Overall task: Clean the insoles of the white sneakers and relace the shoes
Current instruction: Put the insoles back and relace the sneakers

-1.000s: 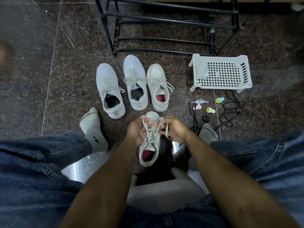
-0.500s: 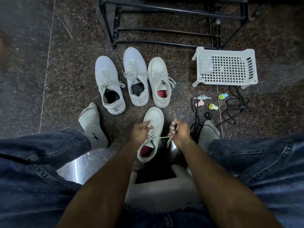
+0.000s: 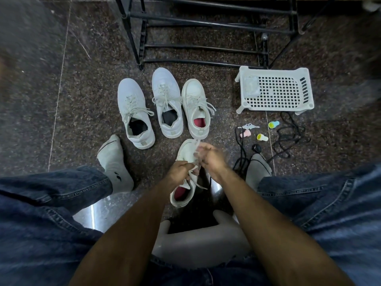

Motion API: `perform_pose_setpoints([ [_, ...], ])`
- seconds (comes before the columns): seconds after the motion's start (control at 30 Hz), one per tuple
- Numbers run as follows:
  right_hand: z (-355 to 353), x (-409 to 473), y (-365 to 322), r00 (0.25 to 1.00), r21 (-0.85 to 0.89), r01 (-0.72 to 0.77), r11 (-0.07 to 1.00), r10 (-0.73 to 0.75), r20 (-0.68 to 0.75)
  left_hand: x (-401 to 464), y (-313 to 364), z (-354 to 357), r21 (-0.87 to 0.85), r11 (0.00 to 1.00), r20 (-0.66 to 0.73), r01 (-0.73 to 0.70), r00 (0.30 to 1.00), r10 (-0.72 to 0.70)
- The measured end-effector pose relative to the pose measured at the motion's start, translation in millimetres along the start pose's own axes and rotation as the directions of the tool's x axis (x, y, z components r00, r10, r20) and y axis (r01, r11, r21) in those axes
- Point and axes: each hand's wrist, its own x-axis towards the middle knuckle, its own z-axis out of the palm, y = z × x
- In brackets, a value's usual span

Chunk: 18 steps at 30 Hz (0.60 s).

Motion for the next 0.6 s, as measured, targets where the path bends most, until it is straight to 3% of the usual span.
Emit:
perform_pose_setpoints([
  [0.13, -9.1, -4.3, 20.7, 0.990, -0.319, 0.066, 0.945, -0.022, 0.139, 3.5, -2.3, -5.5, -0.138, 0.988, -0.040, 0.062, 0.997, -0.068],
  [0.3, -12.6, 1.0, 21.8, 0.988, -0.534, 0.148, 0.832, -0.096, 0.125, 2.6, -2.0, -4.5, -0.184, 0.980, -0.085, 0.069, 0.993, -0.086],
  [0.43, -22.5, -3.8, 13.7, 0.983, -0.638, 0.057, 0.768, 0.069, 0.172, 4.2, -4.1, -6.6, -0.198, 0.980, -0.143, 0.015, 0.989, -0.044],
  [0.6, -12.7, -15.1, 10.8, 0.930, -0.764, 0.073, 0.641, 0.232, 0.284, 4.3, -3.2, -3.5, -0.293, 0.956, -0.153, 0.013, 0.986, -0.060],
])
